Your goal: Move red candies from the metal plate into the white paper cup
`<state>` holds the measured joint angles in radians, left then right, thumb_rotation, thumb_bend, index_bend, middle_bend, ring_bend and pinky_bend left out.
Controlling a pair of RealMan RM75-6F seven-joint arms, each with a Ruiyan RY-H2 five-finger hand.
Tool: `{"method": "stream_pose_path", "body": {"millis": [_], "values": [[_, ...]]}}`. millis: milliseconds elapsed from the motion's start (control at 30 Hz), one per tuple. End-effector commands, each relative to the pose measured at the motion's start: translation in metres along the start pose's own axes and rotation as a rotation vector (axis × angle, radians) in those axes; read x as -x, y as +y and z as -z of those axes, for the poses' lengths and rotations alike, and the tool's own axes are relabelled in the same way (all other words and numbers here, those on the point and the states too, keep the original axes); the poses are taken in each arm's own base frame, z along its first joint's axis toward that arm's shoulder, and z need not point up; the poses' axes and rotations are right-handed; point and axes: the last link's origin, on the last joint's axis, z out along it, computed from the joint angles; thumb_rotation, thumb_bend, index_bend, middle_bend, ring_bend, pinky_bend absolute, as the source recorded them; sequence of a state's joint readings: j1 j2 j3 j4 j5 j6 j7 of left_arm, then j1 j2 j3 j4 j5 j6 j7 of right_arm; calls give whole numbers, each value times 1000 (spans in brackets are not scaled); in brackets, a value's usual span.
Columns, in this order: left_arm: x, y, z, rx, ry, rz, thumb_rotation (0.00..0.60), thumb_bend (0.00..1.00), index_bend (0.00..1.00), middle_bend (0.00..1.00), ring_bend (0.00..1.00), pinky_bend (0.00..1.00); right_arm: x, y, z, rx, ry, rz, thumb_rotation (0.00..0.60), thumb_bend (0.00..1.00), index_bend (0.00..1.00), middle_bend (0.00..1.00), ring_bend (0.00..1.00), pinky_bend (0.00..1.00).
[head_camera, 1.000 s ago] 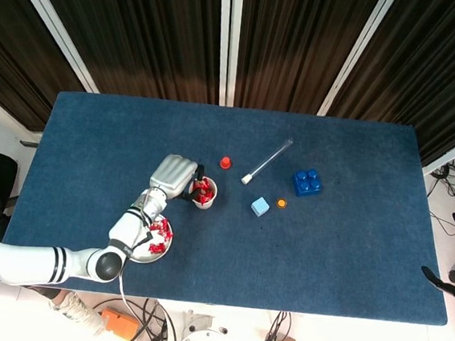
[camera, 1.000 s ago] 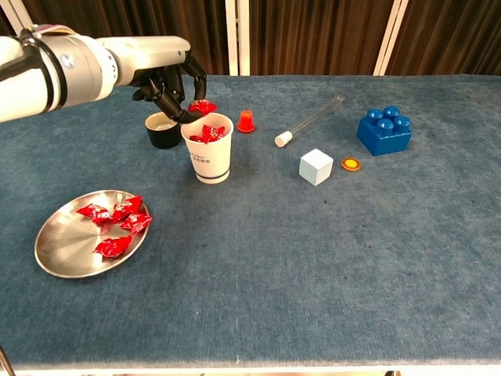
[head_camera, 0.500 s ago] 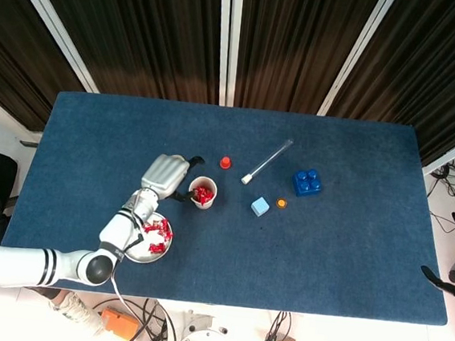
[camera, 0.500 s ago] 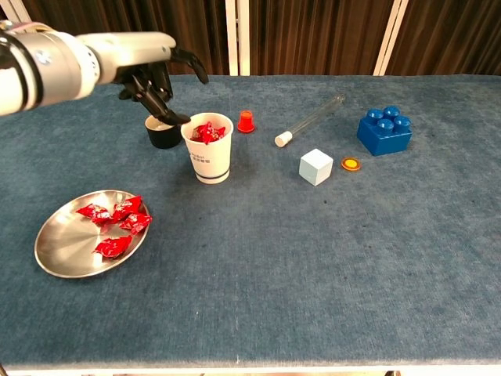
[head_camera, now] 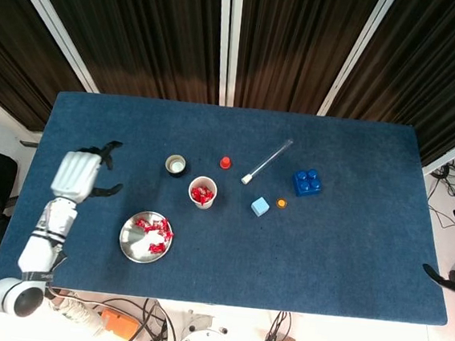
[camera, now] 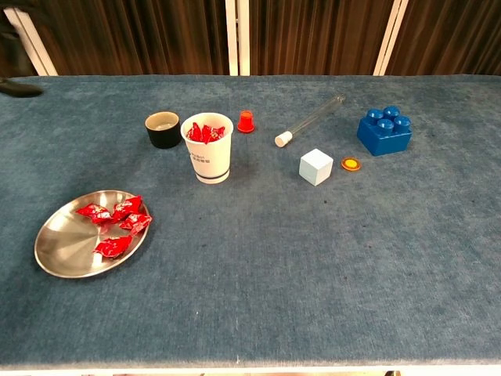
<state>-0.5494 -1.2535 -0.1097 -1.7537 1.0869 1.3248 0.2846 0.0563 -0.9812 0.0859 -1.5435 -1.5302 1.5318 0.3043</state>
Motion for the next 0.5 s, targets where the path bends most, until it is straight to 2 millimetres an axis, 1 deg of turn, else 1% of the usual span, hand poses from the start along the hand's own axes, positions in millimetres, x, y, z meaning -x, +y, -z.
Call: {"method": "stream_pose_path", "body": {"millis": [33,167,233,333,433,500], "values": [[-6,-54,43,-103,49,-103,600,108,193,278,133,94,0,1,-2,-3,-9,3,600,277,0,28,0,0],[-6,-82,83,-151,57,-112,600,108,193,210,66,8,3,-1,-2,-18,-29,2,600,277,0,28,0,0],[-6,-93,104,-168,66,-108,600,108,193,189,47,1,4,-4,-1,-27,-30,1,600,278,0,28,0,0],[-4,-103,130,-187,79,-101,600,108,194,188,44,0,7,-8,2,-36,-22,-2,600,278,0,28,0,0],[-4,-105,152,-192,100,-73,600,107,194,178,44,0,10,-11,7,-35,-15,5,600,276,0,28,0,0],[-4,-105,162,-191,115,-59,600,107,194,175,44,0,12,-13,9,-33,-14,10,600,276,0,28,0,0]]}}
